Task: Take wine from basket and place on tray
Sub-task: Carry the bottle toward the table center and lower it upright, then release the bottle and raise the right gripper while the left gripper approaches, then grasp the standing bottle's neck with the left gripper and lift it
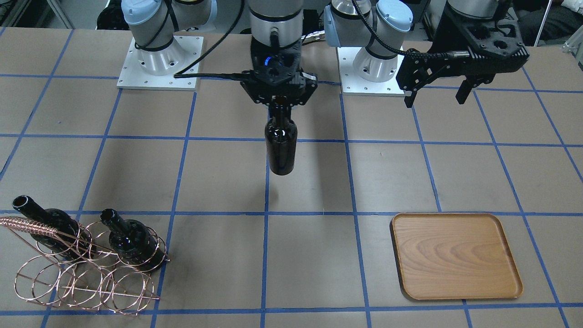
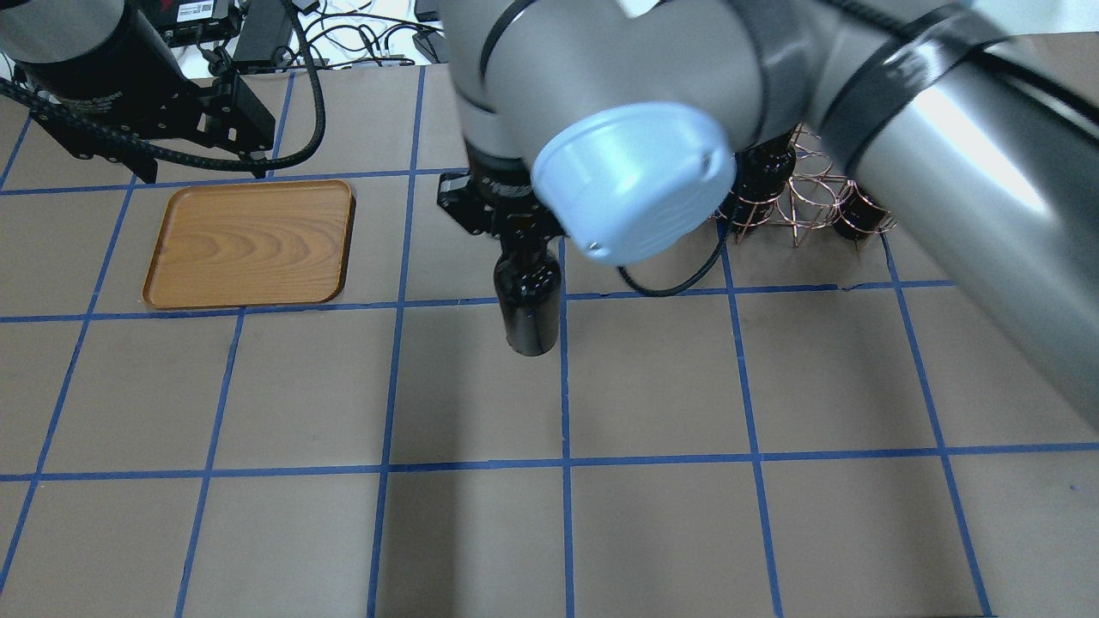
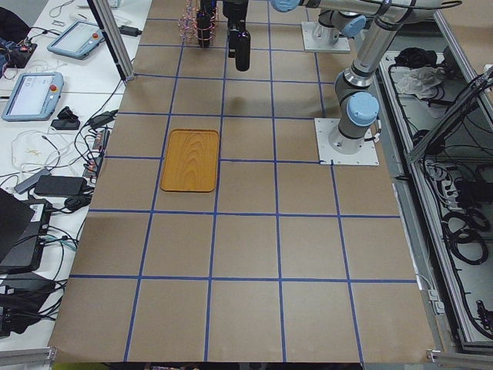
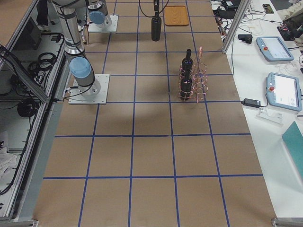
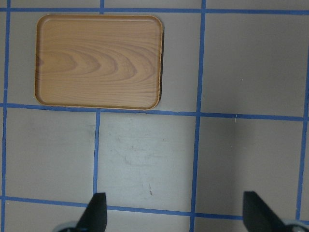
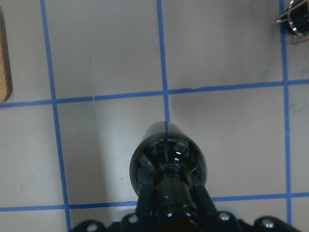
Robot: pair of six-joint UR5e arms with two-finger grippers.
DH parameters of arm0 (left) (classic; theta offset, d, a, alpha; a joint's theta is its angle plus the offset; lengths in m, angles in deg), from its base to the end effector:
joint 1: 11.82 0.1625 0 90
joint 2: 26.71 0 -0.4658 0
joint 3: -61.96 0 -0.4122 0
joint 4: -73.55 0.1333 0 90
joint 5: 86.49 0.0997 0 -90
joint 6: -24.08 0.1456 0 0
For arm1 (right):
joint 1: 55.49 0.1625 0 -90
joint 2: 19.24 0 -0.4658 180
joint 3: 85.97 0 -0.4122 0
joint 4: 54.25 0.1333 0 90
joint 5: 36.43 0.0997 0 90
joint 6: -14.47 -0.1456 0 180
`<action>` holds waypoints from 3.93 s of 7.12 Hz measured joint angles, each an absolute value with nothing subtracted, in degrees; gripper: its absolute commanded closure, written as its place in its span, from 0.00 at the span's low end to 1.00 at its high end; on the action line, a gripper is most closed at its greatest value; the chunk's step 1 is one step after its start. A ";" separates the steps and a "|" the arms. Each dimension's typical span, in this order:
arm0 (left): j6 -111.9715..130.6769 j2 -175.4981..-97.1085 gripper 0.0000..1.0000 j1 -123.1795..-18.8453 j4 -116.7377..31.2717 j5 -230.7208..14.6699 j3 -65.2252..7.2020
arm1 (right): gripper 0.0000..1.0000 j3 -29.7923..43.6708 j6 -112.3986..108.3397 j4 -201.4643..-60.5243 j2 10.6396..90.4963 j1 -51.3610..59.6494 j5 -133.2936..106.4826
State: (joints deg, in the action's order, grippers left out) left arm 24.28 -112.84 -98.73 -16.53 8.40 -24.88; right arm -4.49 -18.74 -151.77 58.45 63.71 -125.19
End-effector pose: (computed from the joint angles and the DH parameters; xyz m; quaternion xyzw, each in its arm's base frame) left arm -0.0941 -0.5000 0.5457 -0.0277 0.9969 -0.0593 0.0443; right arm 0.4214 -0.4743 0.4516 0.0346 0.9988 -0.0222 0.0261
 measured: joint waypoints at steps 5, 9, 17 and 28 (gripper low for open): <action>26.27 -112.77 0.00 -97.70 -16.56 8.37 -24.88 | 0.80 0.13 -22.75 -160.06 55.34 66.48 -125.33; 26.45 -112.68 0.00 -97.40 -16.71 8.44 -24.88 | 0.23 0.82 -23.46 -160.44 54.92 66.50 -125.73; 23.29 -113.73 0.00 -98.73 -17.13 7.70 -25.00 | 0.00 -1.47 1.08 -151.88 61.60 50.59 -125.53; 10.44 -125.31 0.86 -120.29 -7.40 1.39 -33.87 | 0.00 1.87 18.79 -141.89 71.23 35.98 -125.97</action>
